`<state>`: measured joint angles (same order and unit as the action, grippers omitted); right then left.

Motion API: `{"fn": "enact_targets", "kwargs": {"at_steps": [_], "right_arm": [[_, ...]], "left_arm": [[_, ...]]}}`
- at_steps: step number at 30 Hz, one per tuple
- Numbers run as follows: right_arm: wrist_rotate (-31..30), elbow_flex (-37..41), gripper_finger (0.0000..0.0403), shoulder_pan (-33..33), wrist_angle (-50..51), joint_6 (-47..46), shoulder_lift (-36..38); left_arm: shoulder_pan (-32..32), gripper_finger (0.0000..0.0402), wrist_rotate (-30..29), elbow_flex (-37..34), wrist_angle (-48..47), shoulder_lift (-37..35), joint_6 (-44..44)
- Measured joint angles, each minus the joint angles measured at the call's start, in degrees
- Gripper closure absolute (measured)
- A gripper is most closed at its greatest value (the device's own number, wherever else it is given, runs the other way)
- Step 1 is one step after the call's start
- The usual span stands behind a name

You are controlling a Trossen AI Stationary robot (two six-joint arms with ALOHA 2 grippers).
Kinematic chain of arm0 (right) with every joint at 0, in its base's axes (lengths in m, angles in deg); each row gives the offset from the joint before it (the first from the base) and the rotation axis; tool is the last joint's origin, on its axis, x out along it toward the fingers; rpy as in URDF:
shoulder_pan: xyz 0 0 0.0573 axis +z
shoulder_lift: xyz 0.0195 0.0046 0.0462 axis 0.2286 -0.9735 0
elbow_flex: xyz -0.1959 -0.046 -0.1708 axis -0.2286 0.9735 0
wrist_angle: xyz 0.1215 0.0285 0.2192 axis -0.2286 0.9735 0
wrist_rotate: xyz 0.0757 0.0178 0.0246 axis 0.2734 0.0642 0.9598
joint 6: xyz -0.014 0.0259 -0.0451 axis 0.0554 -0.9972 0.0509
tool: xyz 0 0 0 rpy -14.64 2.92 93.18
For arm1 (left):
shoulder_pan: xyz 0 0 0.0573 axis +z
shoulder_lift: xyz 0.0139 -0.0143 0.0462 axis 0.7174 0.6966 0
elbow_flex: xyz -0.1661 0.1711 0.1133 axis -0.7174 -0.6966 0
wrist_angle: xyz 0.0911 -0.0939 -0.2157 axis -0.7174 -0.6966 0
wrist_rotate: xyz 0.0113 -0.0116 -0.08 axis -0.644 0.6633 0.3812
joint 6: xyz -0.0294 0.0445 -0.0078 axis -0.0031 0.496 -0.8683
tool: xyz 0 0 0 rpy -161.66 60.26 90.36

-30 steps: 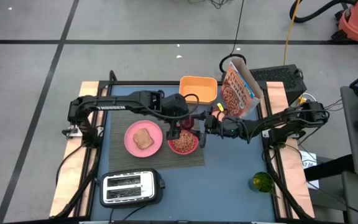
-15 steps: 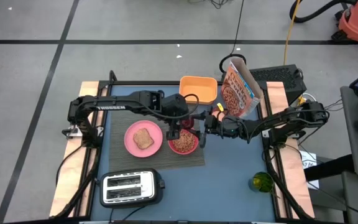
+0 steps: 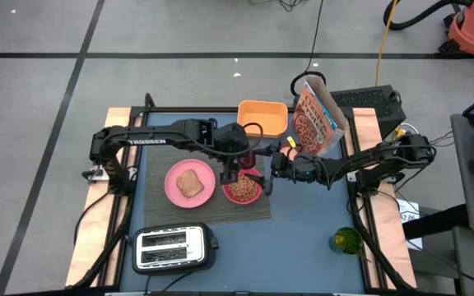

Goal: Arrange a breakfast setting
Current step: Put the apple on the gray table mat at the top right of the pink plate

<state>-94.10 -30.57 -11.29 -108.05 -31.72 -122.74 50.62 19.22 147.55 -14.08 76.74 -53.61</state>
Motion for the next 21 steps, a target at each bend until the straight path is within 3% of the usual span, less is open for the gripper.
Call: {"fn": "enact_targets", "kwargs": {"at_steps": [11, 21], "right_arm": [[-0.2, 0.0, 0.0009, 0.1, 0.0, 4.1, 0.0], [-0.2, 0.0, 0.0009, 0.1, 0.0, 4.9, 0.0]], "left_arm": [[1.9, 0.0178, 0.3, -0.1, -8.9, -2.3, 1.6], [10.2, 0.0179, 0.3, -0.3, -18.5, -7.4, 1.8]]}}
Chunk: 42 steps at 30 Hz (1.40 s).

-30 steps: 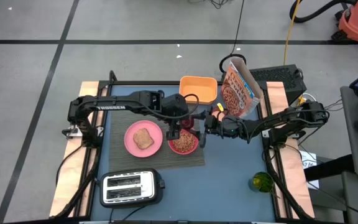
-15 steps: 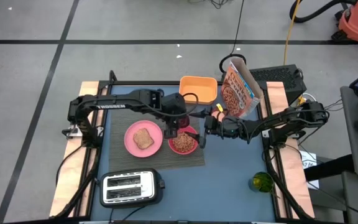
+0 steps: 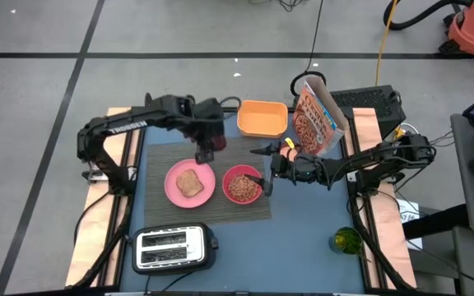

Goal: Arrange a breakfast setting
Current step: Put the apple on the gray table mat at the top right of the pink plate

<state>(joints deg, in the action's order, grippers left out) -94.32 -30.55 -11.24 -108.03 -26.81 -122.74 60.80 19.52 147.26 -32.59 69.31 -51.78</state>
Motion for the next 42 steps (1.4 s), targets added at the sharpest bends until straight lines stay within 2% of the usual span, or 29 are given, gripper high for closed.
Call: {"fn": "enact_targets", "kwargs": {"at_steps": [4, 9, 12, 18, 24, 34, 42], "right_arm": [[0.0, 0.0, 0.0009, 0.0, 0.0, -0.1, 0.0], [0.0, 0.0, 0.0009, 0.0, 0.0, -0.1, 0.0], [0.0, 0.0, 0.0009, 0.0, 0.2, -0.1, 0.0], [0.0, 0.0, 0.0009, 0.0, 0.4, 0.0, 0.0], [0.0, 0.0, 0.0009, 0.0, 0.4, 0.0, 0.0], [0.0, 0.0, 0.0009, 0.0, 0.8, -0.1, 0.0], [0.0, 0.0, 0.0009, 0.0, 0.8, -0.1, 0.0]], "left_arm": [[4.6, 0.0179, 0.5, -3.8, 0.6, -1.2, 0.5], [10.2, 0.0179, 4.0, -14.3, 4.5, -3.2, 0.7], [12.6, 0.0179, 5.5, -20.8, 10.6, -5.2, 0.1], [16.7, 0.0179, 5.7, -30.8, 15.5, -9.3, -1.3], [19.7, 0.0179, 5.6, -38.4, 22.8, -10.6, -3.5], [20.8, 0.0179, 5.0, -47.8, 32.4, -10.4, -5.4], [20.8, 0.0179, 5.0, -50.2, 34.9, -10.7, -4.9]]}}
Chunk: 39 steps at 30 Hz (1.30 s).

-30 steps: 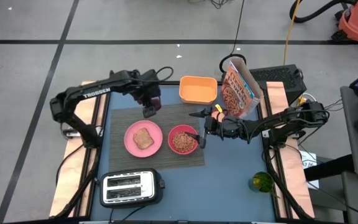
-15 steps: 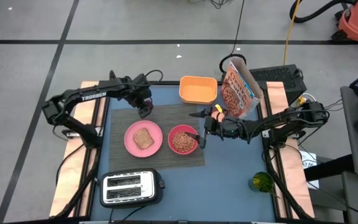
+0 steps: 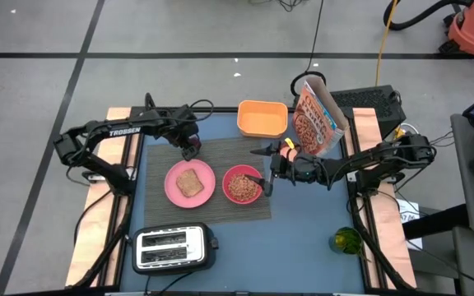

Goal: Arrange a breakfast setting
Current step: Put the apple on the gray table mat at the top right of the pink plate

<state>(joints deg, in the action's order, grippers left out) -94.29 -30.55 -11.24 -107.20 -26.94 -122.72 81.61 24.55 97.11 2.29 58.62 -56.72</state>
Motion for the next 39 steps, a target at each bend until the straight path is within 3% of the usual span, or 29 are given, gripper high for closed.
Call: {"fn": "enact_targets", "kwargs": {"at_steps": [29, 39], "right_arm": [[0.0, 0.0, 0.0009, 0.0, 0.0, 0.0, 0.0], [0.0, 0.0, 0.0009, 0.0, 0.0, 0.0, 0.0]], "left_arm": [[0.0, 0.0177, 0.0, -0.2, 0.5, 0.2, -0.7], [0.0, 0.0113, -0.5, -0.4, 0.1, 0.6, -1.7]]}}
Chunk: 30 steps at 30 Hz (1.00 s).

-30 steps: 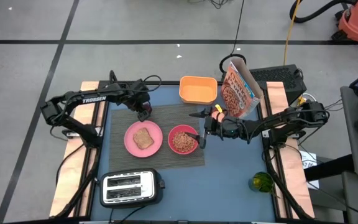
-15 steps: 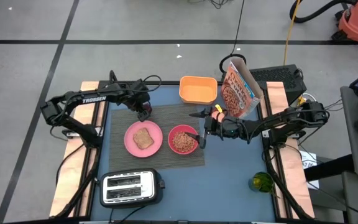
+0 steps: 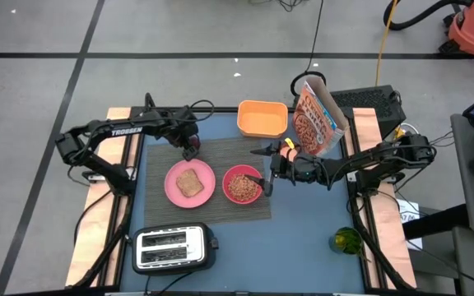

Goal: Arrange a breakfast setting
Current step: Put the apple on the gray table mat at the top right of the pink plate, then put the gold spoon on the gray table mat to the right of the dark pink bowl

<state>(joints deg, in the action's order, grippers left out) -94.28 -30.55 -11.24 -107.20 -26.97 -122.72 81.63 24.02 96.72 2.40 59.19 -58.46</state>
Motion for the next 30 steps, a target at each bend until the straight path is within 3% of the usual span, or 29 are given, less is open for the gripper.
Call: {"fn": "enact_targets", "kwargs": {"at_steps": [13, 23, 30], "right_arm": [[0.0, 0.0, 0.0009, 0.0, 0.0, 0.0, 0.0], [0.0, 0.0, 0.0009, 0.0, 0.0, 0.0, 0.0], [0.0, 0.0, 0.0009, 0.0, 0.0, 0.0, 0.0]], "left_arm": [[0.0, 0.0101, 0.5, 0.0, -0.1, -0.1, -0.2], [0.0, 0.0031, 0.5, 0.1, 0.0, -0.2, -0.3], [0.0, 0.0023, 0.5, 0.1, 0.2, -0.2, -2.0]]}}
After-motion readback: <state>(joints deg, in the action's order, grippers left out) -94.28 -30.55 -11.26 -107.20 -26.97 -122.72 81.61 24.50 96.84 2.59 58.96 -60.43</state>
